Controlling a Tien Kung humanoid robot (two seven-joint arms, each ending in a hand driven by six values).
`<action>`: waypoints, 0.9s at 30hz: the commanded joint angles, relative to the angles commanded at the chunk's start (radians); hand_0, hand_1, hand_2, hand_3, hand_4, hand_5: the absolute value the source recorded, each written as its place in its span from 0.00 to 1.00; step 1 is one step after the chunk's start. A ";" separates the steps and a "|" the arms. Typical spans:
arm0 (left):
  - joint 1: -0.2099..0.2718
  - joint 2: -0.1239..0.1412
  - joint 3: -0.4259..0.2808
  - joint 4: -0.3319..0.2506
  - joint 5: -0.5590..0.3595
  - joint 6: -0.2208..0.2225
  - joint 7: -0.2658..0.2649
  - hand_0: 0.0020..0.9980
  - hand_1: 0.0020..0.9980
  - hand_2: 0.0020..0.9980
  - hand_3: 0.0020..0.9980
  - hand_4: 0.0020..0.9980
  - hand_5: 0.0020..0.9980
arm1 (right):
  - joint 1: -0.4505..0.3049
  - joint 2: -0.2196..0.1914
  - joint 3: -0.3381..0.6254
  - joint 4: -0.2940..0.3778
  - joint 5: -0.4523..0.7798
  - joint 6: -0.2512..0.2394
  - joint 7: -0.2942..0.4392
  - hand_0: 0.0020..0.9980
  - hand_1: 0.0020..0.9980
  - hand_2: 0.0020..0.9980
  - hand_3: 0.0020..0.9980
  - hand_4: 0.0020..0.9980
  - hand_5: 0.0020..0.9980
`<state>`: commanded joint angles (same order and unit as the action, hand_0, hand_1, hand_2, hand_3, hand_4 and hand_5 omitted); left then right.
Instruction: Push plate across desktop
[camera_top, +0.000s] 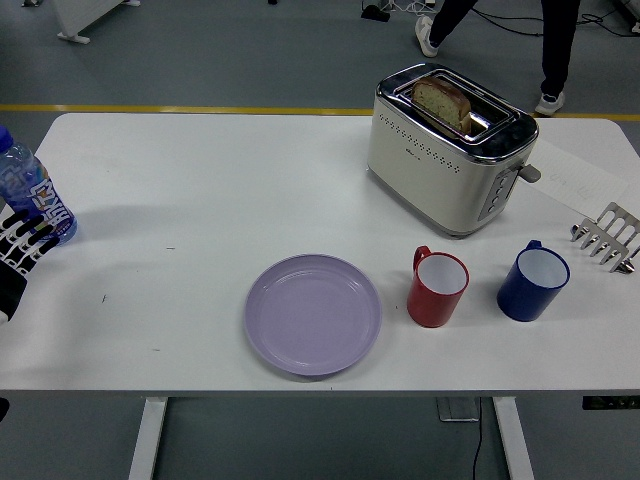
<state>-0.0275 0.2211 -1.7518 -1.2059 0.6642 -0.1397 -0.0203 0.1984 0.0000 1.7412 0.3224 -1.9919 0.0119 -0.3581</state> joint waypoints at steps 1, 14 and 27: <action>0.002 -0.002 -0.007 -0.001 0.000 0.000 0.000 0.63 0.67 0.64 0.59 0.47 1.00 | 0.000 0.000 0.000 0.000 0.001 0.000 0.000 0.57 0.53 0.61 0.57 0.07 0.56; 0.010 -0.018 -0.036 -0.002 -0.004 -0.003 -0.001 0.63 0.67 0.64 0.59 0.46 1.00 | -0.006 0.000 -0.007 -0.001 0.017 -0.007 0.001 0.56 0.53 0.61 0.57 0.07 0.56; 0.015 -0.024 -0.024 0.005 -0.013 -0.001 0.001 0.63 0.67 0.64 0.59 0.49 1.00 | -0.014 0.000 -0.013 -0.001 0.030 -0.018 0.003 0.57 0.53 0.61 0.57 0.08 0.55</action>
<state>-0.0127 0.1973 -1.7757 -1.2009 0.6517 -0.1405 -0.0191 0.1840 0.0000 1.7283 0.3218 -1.9619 -0.0057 -0.3555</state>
